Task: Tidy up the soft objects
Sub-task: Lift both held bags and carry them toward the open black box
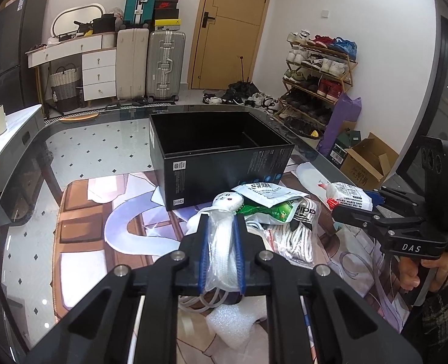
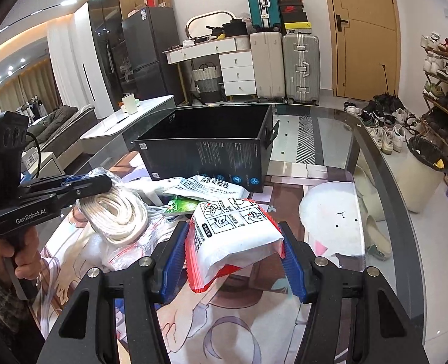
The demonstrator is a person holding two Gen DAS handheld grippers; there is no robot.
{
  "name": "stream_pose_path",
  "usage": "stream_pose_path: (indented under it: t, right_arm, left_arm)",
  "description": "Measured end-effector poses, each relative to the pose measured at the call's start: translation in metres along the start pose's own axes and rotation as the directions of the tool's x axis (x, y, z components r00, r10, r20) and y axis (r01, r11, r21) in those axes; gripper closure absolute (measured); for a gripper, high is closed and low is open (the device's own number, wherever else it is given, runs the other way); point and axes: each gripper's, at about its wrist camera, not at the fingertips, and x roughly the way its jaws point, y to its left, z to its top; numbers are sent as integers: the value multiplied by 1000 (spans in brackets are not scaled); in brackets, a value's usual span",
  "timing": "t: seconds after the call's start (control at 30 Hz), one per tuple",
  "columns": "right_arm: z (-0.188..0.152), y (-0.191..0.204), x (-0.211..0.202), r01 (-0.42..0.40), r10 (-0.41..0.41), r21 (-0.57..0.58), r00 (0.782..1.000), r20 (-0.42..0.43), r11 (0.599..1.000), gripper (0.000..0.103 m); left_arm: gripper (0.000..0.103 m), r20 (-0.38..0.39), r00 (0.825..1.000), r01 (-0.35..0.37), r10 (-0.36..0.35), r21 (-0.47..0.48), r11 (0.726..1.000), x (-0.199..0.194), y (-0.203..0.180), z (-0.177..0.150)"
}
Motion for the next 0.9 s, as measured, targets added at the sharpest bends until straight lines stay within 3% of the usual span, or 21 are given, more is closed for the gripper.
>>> stream_pose_path:
  t: [0.9]
  right_arm:
    - [47,23,-23,-45,46,-46,999,22,998,44]
  left_arm:
    - [93,39,996,-84,83,18,996,-30,-16,37]
